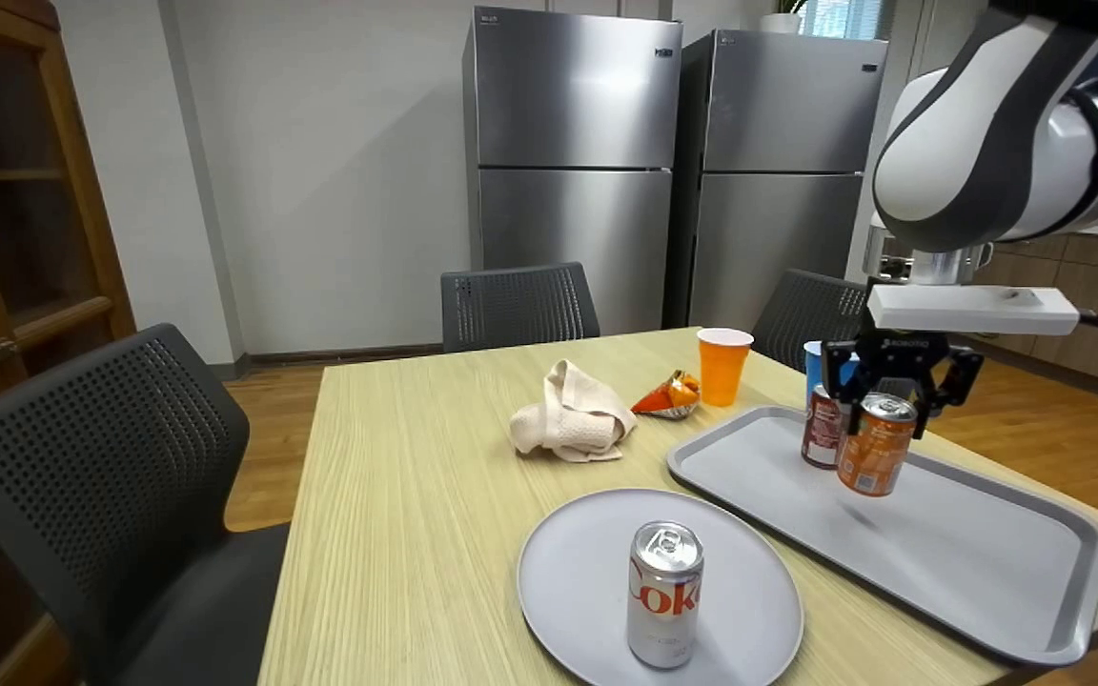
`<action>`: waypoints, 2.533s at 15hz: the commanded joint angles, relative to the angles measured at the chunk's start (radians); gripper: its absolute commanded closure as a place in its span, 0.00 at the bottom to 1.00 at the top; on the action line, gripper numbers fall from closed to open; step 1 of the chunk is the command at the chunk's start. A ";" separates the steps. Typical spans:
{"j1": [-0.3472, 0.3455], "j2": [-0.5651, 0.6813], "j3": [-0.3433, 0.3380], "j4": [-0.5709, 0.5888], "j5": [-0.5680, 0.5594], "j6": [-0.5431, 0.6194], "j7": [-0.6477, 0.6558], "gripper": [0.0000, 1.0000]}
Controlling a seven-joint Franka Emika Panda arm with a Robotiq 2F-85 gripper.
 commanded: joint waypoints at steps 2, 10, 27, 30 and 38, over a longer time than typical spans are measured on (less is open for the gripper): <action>-0.043 -0.044 -0.028 -0.037 -0.025 0.010 -0.023 0.61; -0.105 -0.012 -0.058 -0.040 0.038 0.018 -0.071 0.61; -0.105 0.009 -0.060 -0.044 0.092 0.036 -0.129 0.00; -0.085 -0.018 -0.070 -0.050 0.041 0.058 -0.097 0.00; -0.028 -0.093 -0.032 -0.053 -0.105 0.059 0.029 0.00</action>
